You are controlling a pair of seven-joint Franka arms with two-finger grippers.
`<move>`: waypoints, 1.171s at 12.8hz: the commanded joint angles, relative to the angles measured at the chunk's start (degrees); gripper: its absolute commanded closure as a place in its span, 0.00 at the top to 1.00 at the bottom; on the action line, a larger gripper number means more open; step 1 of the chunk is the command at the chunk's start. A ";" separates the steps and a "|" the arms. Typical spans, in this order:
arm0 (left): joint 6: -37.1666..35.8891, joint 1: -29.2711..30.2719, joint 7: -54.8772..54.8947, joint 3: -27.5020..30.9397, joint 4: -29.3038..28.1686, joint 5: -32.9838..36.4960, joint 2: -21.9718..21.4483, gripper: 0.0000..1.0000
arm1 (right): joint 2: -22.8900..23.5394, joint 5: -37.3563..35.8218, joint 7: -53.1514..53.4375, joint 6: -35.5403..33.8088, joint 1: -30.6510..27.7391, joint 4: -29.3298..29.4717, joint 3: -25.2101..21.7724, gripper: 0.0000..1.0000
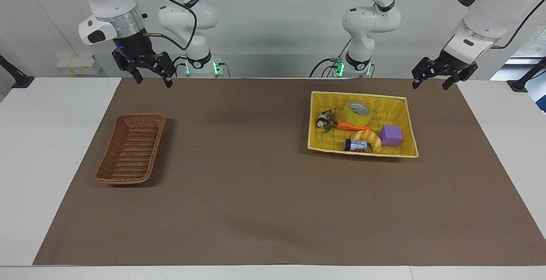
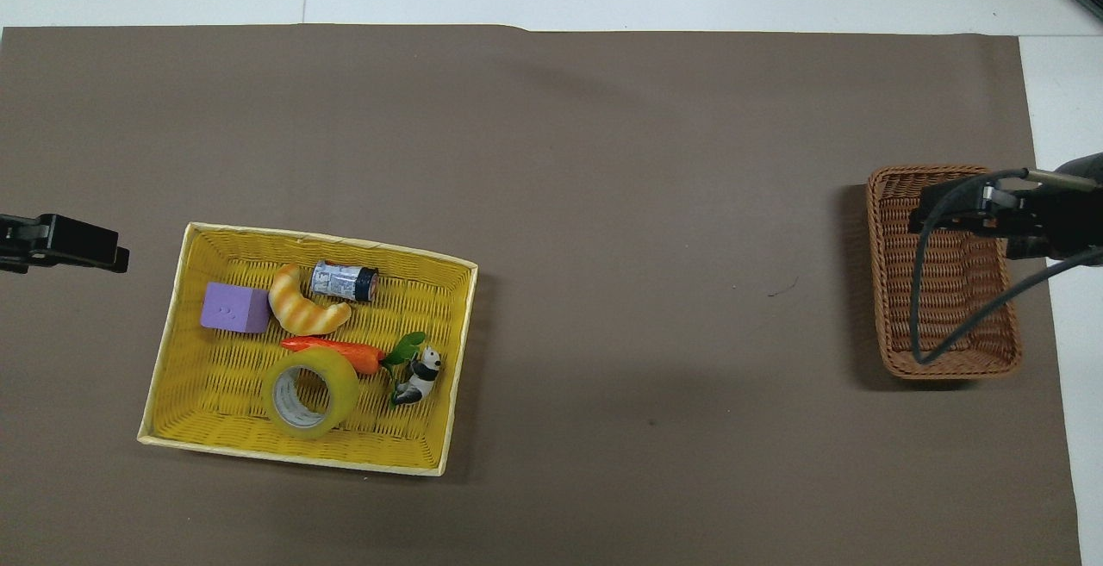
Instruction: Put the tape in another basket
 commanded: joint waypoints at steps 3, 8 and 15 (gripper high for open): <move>-1.70 -0.23 0.37 -0.08 -0.03 0.94 -1.13 1.00 | -0.05 0.55 -1.36 -0.82 -0.61 0.37 0.15 1.00; -1.36 -0.41 0.37 -0.08 -1.78 0.94 -2.09 1.00 | -0.05 0.55 -1.36 -0.82 -0.61 0.37 0.15 1.00; -1.09 -0.41 0.28 -0.08 -3.45 0.94 -2.63 1.00 | -0.05 0.46 -1.36 -0.82 -0.70 0.37 0.15 1.00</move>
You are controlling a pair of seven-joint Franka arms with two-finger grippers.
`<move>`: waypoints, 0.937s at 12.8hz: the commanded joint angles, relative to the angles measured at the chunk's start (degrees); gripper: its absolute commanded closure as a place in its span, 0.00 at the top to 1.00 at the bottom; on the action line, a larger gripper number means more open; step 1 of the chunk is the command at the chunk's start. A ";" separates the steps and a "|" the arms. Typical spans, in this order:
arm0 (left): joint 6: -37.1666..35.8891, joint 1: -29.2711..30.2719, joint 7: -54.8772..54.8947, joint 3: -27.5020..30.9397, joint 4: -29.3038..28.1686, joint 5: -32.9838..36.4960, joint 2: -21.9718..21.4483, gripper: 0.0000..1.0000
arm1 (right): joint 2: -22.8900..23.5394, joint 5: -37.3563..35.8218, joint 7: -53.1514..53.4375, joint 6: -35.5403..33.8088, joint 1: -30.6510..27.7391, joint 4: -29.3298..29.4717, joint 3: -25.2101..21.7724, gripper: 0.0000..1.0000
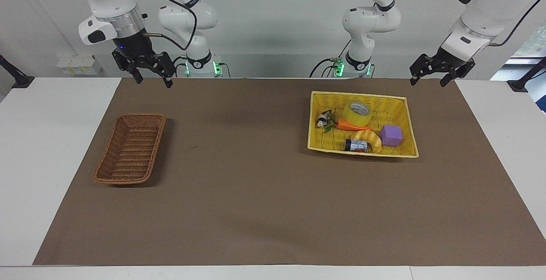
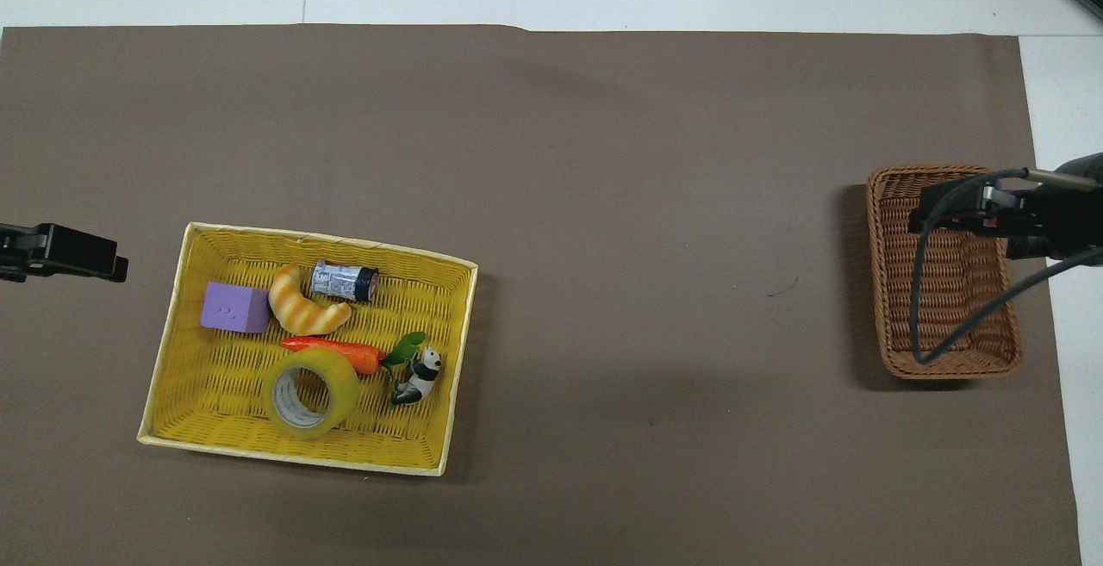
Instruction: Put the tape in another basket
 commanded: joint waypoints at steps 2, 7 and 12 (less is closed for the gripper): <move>-0.06 -0.41 0.22 0.03 -2.15 0.94 -1.83 1.00 | -0.05 0.55 -1.36 -0.82 -0.69 0.37 0.15 1.00; 0.03 -0.41 0.14 0.02 -3.39 0.94 -2.71 1.00 | -0.05 0.55 -1.36 -0.82 -0.61 0.37 0.15 1.00; 0.73 -0.41 -0.04 0.02 -6.37 0.94 -4.21 1.00 | -0.05 0.55 -1.36 -0.82 -0.69 0.37 0.15 1.00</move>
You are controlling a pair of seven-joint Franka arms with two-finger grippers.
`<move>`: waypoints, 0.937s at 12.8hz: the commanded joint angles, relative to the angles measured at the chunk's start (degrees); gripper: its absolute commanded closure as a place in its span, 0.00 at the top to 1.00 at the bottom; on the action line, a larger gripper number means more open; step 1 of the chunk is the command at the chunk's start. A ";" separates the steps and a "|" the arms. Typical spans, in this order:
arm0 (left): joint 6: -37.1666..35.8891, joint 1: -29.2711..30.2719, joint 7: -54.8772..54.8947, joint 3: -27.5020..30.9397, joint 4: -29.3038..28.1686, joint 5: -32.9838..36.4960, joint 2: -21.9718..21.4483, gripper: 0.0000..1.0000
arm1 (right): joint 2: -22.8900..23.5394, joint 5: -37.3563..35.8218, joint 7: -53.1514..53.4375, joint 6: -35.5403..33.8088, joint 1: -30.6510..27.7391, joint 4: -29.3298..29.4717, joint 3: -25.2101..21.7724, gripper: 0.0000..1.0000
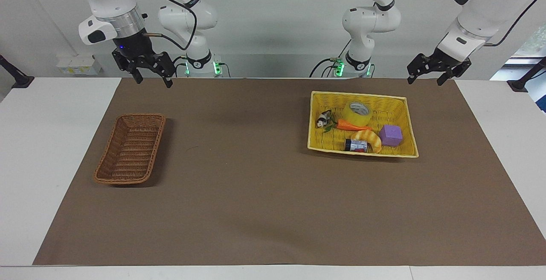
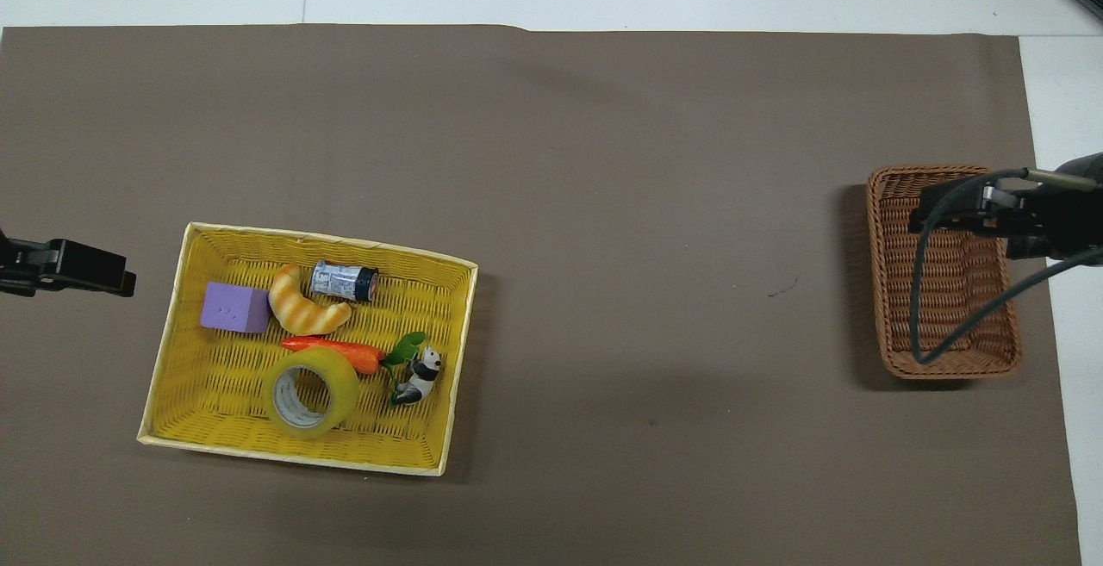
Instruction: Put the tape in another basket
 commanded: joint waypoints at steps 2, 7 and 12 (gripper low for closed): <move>2.84 -0.40 0.05 0.12 -5.88 0.94 -2.40 1.00 | -0.05 0.55 -1.36 -0.82 -0.61 0.37 0.15 1.00; 13.65 -1.89 -0.21 0.03 -20.81 0.41 -7.22 1.00 | -0.05 0.46 -1.36 -0.82 -0.69 0.37 0.15 1.00; 24.18 -3.92 -0.21 -0.06 -36.61 -1.43 -13.19 1.00 | -0.05 0.55 -1.36 -0.82 -0.61 0.37 0.15 1.00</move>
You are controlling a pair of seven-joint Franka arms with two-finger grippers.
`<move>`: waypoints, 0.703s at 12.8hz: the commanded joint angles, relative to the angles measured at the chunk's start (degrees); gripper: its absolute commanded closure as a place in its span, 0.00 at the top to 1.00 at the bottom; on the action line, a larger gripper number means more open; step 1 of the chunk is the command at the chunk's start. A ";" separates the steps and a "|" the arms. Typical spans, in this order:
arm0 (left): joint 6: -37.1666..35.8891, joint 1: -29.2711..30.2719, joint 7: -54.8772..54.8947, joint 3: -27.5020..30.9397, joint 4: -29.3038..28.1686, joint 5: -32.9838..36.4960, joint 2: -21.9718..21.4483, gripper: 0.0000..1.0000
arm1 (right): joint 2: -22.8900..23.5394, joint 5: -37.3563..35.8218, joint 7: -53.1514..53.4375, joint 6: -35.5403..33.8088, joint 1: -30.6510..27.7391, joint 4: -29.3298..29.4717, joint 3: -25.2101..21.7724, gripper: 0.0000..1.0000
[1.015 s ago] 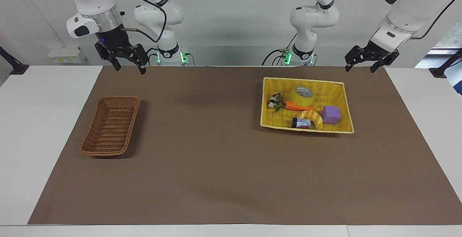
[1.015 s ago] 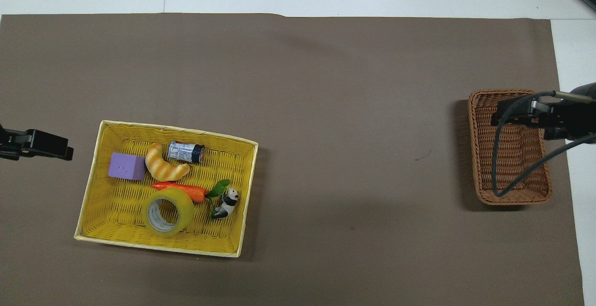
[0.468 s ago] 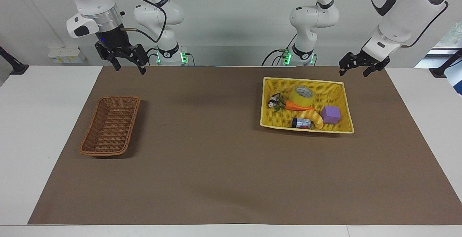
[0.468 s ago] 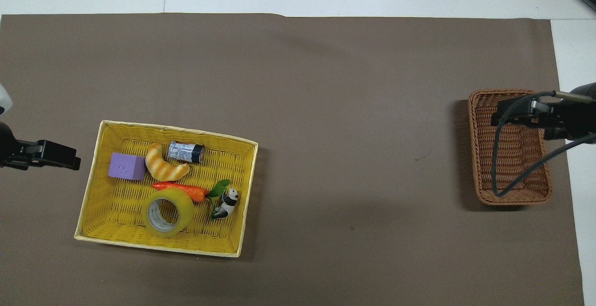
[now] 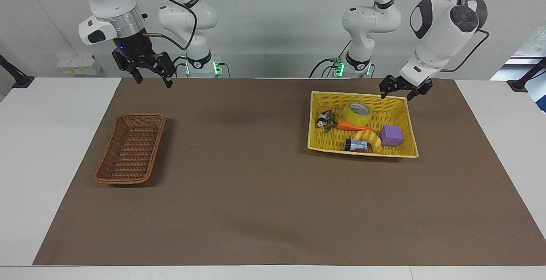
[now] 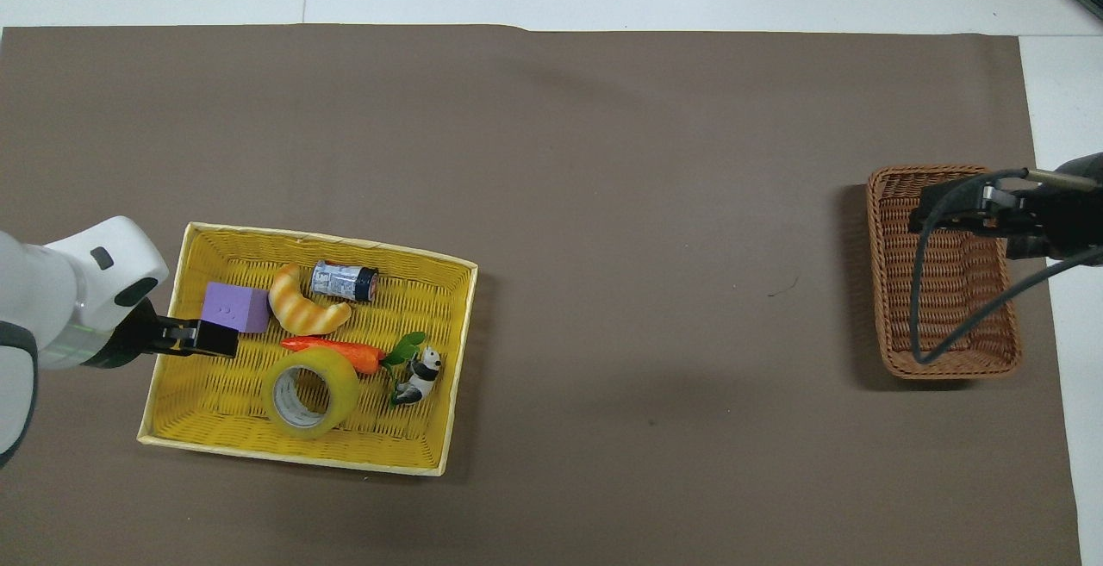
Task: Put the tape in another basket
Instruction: 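Reach the left gripper into the yellow basket to the tape roll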
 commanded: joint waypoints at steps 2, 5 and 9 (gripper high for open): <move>11.35 -3.10 -0.19 0.72 -16.79 -2.26 -9.31 1.00 | -0.05 0.55 -1.36 -0.82 -0.61 0.37 0.15 1.00; 20.31 -5.21 -0.19 0.73 -24.02 -3.06 -9.86 1.00 | -0.05 0.55 -1.36 -0.82 -0.69 0.37 0.15 1.00; 32.37 -7.24 -0.19 0.73 -29.75 -5.61 -5.84 0.75 | -0.05 0.55 -1.36 -0.82 -0.69 0.37 0.15 1.00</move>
